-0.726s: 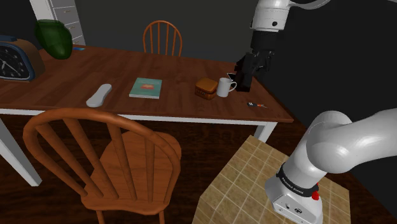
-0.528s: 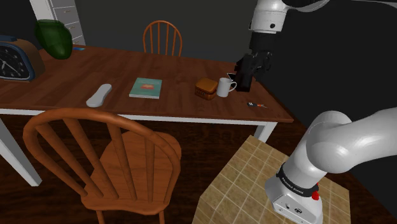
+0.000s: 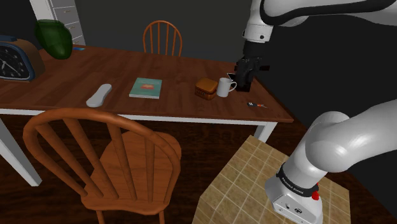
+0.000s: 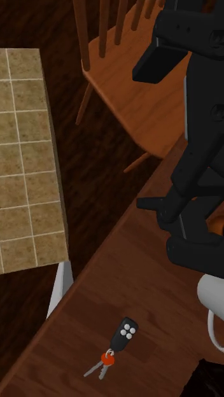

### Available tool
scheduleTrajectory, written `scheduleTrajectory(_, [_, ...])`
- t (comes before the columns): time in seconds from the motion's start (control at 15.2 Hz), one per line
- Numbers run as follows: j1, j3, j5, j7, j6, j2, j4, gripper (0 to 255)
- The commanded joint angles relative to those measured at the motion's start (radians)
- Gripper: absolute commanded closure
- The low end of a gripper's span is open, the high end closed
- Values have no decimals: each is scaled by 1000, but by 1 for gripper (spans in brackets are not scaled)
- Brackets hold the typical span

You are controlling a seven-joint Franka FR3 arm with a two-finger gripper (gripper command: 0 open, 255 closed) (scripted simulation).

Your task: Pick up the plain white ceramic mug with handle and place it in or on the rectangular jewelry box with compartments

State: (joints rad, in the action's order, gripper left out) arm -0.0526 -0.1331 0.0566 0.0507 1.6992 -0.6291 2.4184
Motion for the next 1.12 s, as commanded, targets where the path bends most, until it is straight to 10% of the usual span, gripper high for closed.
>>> scheduleTrajectory(0.0, [-7,-33,19,47,57,51,-9,0])
scheduleTrajectory(1.06, [-30,-255,-49,441,389,567,-288,0])
